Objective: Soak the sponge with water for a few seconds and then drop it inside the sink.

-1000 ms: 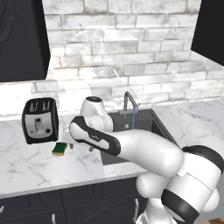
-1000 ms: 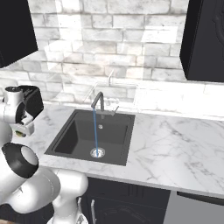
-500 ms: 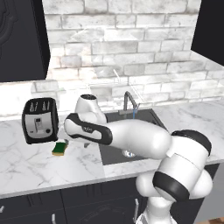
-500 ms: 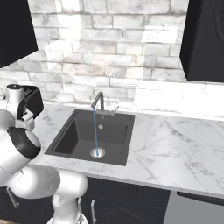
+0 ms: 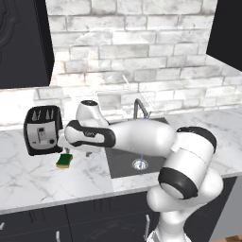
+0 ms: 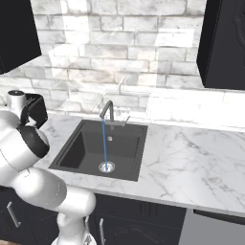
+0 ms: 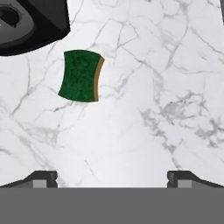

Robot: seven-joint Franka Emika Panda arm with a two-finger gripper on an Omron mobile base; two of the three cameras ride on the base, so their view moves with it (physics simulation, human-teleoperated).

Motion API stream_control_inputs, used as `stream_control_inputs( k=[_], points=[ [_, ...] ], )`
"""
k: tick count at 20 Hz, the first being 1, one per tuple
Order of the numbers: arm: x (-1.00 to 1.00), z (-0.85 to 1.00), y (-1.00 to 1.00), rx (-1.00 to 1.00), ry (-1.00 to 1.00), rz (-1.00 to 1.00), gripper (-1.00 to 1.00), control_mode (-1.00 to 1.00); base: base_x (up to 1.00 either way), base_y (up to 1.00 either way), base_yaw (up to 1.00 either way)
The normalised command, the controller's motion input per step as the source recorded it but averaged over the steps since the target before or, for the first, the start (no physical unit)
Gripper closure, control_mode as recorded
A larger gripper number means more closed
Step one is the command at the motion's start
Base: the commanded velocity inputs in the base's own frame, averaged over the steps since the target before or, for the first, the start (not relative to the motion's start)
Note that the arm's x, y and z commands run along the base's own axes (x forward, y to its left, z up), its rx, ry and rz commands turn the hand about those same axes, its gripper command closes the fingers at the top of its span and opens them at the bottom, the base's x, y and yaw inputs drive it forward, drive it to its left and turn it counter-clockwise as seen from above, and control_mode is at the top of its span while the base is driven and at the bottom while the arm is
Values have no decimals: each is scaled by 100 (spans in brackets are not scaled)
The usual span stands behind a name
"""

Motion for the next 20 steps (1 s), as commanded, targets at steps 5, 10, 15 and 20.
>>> stream_control_inputs(
  k=[5, 10, 15, 20],
  points=[
    [21, -10, 7, 0, 0, 0, -100, -100, 0, 0, 0],
    [22, -19, 8, 0, 0, 0, -100, -100, 0, 0, 0],
    [18, -23, 20, 0, 0, -1, -100, -100, 0, 0, 0],
    [15, -13, 20, 0, 0, -2, -100, -100, 0, 0, 0]
  ],
)
